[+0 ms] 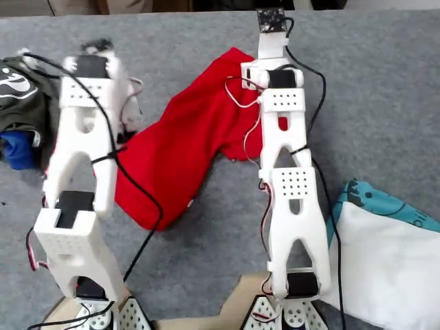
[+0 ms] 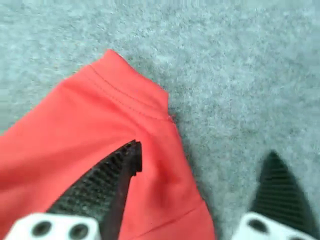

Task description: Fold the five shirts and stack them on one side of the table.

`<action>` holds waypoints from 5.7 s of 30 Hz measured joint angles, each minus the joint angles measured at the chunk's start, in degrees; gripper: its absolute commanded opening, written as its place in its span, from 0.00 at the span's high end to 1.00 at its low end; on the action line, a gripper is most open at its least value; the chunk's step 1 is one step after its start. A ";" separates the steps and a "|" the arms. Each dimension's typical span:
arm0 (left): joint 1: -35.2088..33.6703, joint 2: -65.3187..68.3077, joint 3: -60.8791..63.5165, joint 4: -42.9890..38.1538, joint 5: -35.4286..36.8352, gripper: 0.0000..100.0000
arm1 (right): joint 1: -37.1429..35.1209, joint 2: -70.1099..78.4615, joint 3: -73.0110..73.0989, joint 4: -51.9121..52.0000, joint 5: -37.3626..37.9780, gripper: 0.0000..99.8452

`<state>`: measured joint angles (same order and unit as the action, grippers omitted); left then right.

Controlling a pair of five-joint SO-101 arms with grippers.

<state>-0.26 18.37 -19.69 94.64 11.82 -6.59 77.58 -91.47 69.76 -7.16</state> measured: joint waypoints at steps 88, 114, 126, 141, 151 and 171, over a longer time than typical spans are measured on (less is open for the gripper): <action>-22.33 -21.54 59.60 -62.33 -2.02 0.98 | -1.93 -48.35 69.19 26.81 83.52 0.57; -22.33 -16.79 54.42 -59.52 -2.11 0.98 | -5.45 -39.30 77.36 2.20 83.16 0.85; -22.33 -16.79 54.42 -59.52 -2.11 0.98 | -5.54 -28.66 56.88 11.34 82.99 0.99; -22.33 -16.44 54.42 -59.52 -2.11 0.98 | -7.47 -16.88 26.29 22.24 83.78 1.00; -22.33 -16.44 54.42 -59.52 -2.11 0.98 | -10.90 -12.57 13.27 22.24 88.53 0.86; -22.33 -16.44 54.42 -59.52 -2.11 0.98 | -16.26 -7.65 9.41 7.56 85.80 0.67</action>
<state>-22.59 1.93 34.73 35.12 9.71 -22.86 69.93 -82.07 77.32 78.64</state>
